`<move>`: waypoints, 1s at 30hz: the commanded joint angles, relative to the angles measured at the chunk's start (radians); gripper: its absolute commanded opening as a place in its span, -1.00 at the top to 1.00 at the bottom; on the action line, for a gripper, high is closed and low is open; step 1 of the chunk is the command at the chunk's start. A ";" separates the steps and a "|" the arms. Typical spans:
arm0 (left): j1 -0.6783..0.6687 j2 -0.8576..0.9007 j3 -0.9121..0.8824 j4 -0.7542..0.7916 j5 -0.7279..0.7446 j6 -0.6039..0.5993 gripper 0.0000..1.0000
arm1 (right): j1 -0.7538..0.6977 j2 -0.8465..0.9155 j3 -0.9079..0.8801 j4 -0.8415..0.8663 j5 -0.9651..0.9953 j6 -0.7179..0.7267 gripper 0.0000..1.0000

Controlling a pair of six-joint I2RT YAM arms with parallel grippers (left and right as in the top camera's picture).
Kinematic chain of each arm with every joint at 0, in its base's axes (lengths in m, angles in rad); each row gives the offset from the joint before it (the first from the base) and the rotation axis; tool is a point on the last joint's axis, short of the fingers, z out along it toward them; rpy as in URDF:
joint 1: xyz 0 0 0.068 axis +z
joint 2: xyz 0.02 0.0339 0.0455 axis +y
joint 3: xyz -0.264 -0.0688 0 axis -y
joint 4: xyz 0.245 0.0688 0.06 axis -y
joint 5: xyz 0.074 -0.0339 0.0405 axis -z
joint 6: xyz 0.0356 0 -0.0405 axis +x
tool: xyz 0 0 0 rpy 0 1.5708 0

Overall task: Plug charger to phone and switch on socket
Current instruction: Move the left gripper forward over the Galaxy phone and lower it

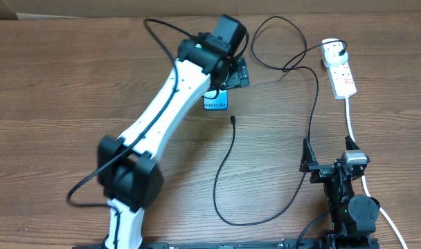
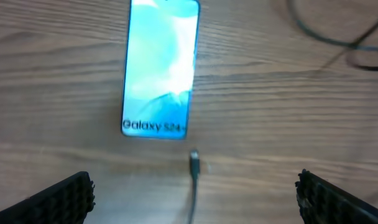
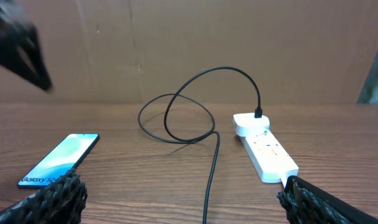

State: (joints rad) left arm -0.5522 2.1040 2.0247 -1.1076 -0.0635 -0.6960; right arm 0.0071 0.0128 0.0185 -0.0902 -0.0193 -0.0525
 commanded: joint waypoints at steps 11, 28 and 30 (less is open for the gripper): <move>0.031 0.233 0.019 0.192 -0.106 0.089 -0.99 | -0.001 -0.008 -0.011 0.006 0.003 -0.002 -1.00; 0.032 0.264 0.001 0.226 -0.156 0.171 -1.00 | -0.001 -0.008 -0.011 0.006 0.003 -0.002 -1.00; 0.032 0.264 -0.012 0.245 -0.158 0.182 -1.00 | -0.001 -0.008 -0.011 0.006 0.003 -0.002 -0.99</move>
State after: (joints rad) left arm -0.5255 2.3547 2.0232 -0.8806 -0.1921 -0.5682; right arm 0.0071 0.0128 0.0185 -0.0902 -0.0193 -0.0525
